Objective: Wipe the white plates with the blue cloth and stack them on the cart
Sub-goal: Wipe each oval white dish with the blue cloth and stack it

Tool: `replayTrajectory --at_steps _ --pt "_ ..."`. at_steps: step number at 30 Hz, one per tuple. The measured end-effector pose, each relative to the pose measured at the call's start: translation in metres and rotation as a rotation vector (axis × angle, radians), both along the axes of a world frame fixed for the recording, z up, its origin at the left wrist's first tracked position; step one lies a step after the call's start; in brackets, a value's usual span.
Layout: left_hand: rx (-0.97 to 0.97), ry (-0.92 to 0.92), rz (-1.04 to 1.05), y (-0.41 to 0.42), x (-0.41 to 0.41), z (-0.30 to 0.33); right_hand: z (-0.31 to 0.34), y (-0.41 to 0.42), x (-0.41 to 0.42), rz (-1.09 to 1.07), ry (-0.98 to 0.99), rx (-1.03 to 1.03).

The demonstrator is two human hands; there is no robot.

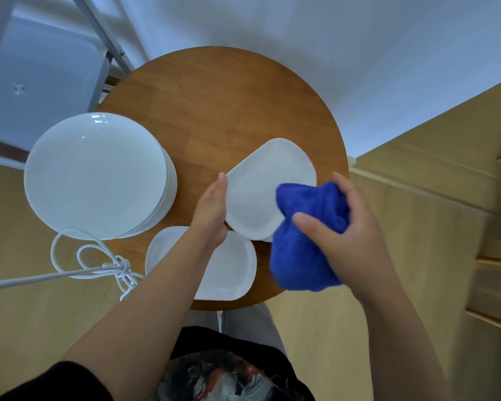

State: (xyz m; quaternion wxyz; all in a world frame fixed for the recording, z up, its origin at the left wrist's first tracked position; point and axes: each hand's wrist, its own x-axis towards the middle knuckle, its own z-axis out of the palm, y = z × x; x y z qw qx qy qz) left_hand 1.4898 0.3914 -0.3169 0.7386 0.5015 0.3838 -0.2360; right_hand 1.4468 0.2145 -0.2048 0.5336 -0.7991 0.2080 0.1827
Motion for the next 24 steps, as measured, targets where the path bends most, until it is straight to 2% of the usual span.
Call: replayTrajectory --at_steps 2,3,5,6,11,14,21,24 --pt "-0.187 -0.066 -0.069 0.004 -0.001 0.011 0.001 0.029 0.0 0.283 -0.003 -0.095" --pt "-0.228 -0.103 -0.105 0.004 -0.003 0.018 -0.006 0.043 -0.001 0.464 -0.05 -0.211" --pt "-0.195 -0.142 -0.172 0.005 -0.007 0.027 -0.027 0.066 -0.007 0.719 -0.135 -0.422" --pt "-0.171 -0.143 -0.192 0.007 -0.01 0.029 -0.036 0.074 -0.01 0.743 -0.148 -0.468" --pt "-0.034 -0.157 -0.26 0.021 -0.027 0.04 -0.059 0.092 -0.023 0.651 -0.28 -0.562" --pt "-0.027 -0.207 -0.314 0.021 -0.033 0.049 -0.062 0.092 -0.027 0.547 -0.295 -0.602" --pt "0.102 -0.236 -0.327 0.023 -0.044 0.066 -0.057 0.089 -0.021 0.318 -0.234 -0.627" --pt "0.161 -0.184 -0.292 0.027 -0.049 0.07 -0.058 0.077 -0.012 0.221 -0.173 -0.62"
